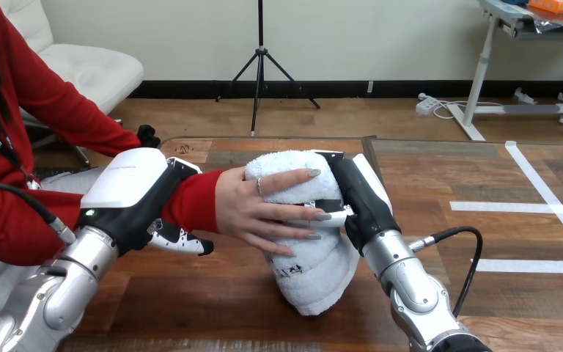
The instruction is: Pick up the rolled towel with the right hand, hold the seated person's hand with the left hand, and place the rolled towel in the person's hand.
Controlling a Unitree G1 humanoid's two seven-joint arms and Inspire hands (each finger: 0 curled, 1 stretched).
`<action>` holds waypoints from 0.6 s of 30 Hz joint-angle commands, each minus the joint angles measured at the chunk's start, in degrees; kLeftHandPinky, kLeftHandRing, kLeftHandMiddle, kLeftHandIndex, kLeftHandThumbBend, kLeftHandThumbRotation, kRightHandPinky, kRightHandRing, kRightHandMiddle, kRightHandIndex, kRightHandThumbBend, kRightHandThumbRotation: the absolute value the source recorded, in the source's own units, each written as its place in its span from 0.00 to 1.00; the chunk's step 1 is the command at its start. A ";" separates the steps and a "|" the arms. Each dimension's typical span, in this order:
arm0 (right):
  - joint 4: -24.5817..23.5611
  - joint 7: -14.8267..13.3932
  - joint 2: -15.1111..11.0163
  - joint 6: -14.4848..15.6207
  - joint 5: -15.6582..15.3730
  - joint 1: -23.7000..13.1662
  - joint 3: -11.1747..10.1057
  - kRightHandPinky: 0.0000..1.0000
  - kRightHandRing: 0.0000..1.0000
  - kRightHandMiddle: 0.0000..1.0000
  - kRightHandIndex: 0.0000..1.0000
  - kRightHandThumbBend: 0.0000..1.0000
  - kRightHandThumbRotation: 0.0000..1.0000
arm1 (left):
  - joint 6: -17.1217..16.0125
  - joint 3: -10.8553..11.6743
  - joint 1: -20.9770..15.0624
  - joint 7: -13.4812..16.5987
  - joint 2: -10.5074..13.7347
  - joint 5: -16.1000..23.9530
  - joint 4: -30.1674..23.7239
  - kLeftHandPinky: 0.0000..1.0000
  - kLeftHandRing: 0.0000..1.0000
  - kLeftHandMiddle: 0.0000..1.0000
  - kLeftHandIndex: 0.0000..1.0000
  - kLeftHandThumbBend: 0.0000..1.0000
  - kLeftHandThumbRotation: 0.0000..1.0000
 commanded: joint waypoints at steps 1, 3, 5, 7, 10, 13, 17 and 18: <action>-3.12 1.06 3.03 -1.74 2.33 -9.36 -0.71 0.05 0.09 0.13 0.10 0.56 0.00 | -3.37 -0.34 -6.28 1.12 -1.92 -0.77 -2.45 0.28 0.34 0.40 0.40 0.84 0.00; -3.17 0.88 3.02 -1.48 2.17 -9.42 -0.59 0.05 0.09 0.13 0.11 0.56 0.00 | -3.78 -0.40 -6.44 1.68 -1.92 -0.53 -1.97 0.29 0.34 0.40 0.40 0.84 0.00; -3.20 0.78 2.97 -1.27 2.03 -9.43 -0.46 0.05 0.09 0.13 0.11 0.56 0.00 | -4.07 -0.44 -6.55 2.00 -1.94 -0.43 -1.66 0.29 0.34 0.40 0.41 0.84 0.00; -3.20 0.78 2.93 -1.13 1.97 -9.41 -0.39 0.05 0.10 0.13 0.11 0.56 0.00 | -4.18 -0.44 -6.61 2.04 -1.96 -0.48 -1.55 0.29 0.34 0.40 0.40 0.84 0.00; -3.09 1.26 3.09 -1.19 2.30 -9.44 -0.56 0.05 0.10 0.13 0.11 0.57 0.00 | -4.20 -0.60 -6.73 2.58 -1.89 0.12 -1.51 0.29 0.34 0.40 0.41 0.84 0.00; -3.11 1.46 3.07 -1.09 2.28 -9.48 -0.44 0.05 0.10 0.14 0.11 0.57 0.00 | -4.15 -0.55 -6.73 2.17 -1.95 -0.21 -1.62 0.29 0.34 0.40 0.41 0.84 0.00; -3.11 2.00 3.08 -1.03 2.46 -9.51 -0.35 0.06 0.10 0.14 0.12 0.58 0.00 | -4.59 -0.45 -6.79 2.16 -2.12 -0.67 -1.43 0.29 0.34 0.39 0.41 0.83 0.00; -3.11 1.92 3.01 -1.28 2.29 -9.50 -0.19 0.06 0.10 0.14 0.12 0.58 0.00 | -4.52 -0.48 -6.78 2.27 -2.07 -0.49 -1.50 0.29 0.34 0.39 0.41 0.83 0.00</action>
